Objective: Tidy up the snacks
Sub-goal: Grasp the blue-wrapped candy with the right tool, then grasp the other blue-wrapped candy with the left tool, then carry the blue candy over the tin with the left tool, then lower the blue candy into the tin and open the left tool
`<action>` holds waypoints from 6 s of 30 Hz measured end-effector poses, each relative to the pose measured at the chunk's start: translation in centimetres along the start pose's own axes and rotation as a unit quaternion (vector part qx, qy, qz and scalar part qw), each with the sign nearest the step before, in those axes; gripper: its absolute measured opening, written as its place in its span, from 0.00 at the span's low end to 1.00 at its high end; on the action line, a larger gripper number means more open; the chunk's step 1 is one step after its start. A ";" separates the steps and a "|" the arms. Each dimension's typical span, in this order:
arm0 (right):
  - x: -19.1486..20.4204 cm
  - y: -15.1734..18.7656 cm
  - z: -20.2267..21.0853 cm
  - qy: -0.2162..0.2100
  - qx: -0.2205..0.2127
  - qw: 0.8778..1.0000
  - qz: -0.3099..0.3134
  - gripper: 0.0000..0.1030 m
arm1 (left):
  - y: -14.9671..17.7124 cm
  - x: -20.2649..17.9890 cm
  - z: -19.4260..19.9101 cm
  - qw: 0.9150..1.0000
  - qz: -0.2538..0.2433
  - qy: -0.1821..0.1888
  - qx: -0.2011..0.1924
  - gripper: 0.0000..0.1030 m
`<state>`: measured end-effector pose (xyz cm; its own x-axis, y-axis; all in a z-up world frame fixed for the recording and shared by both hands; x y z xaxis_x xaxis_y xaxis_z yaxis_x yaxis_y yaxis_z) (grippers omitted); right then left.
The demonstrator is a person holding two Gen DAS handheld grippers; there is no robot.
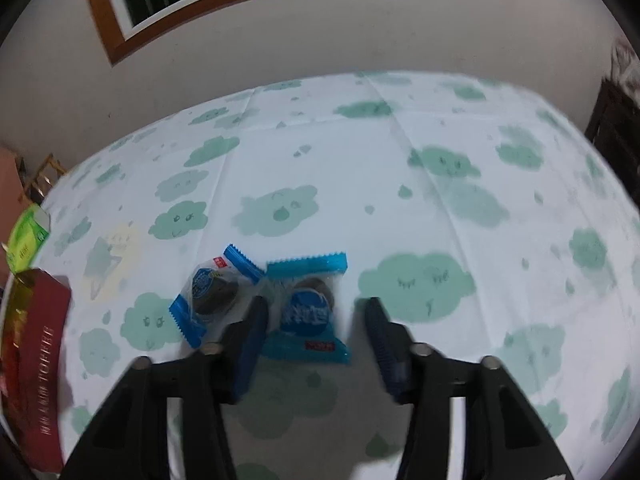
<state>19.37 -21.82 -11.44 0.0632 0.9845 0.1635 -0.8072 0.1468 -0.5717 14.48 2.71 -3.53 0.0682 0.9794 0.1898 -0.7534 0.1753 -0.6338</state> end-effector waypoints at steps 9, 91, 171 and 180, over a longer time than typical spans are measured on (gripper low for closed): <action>-0.6 0.6 0.5 -0.003 -0.012 0.998 0.060 0.29 | -1.2 -7.0 -2.7 0.998 -0.049 0.040 -0.011 0.96; -10.3 2.3 3.5 0.029 -0.034 0.996 0.073 0.29 | 1.4 -3.2 4.2 1.000 -0.005 -0.011 0.009 0.25; -10.2 2.4 3.5 0.030 -0.034 0.996 0.074 0.29 | 5.4 14.4 2.9 0.991 0.075 -0.108 0.029 0.61; -10.3 2.4 3.6 0.036 -0.033 0.996 0.076 0.28 | 6.1 14.3 4.3 0.990 0.097 -0.098 0.017 0.72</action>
<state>14.73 -31.93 -11.59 -0.0131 0.9998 0.0134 -0.7706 -0.0015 -0.6374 8.02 17.36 -1.42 -0.2048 0.9557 0.2114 -0.7620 -0.0202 -0.6472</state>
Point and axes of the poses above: each gripper's, at about its wrist camera, not at the fingertips, and z roughly against the way its jaws point, x to its left, y to its underside, the point moved 5 cm from there along -z, roughly the way its jaws point, and after that the axes turned 4 degrees about -y, right-handed, at the moved point
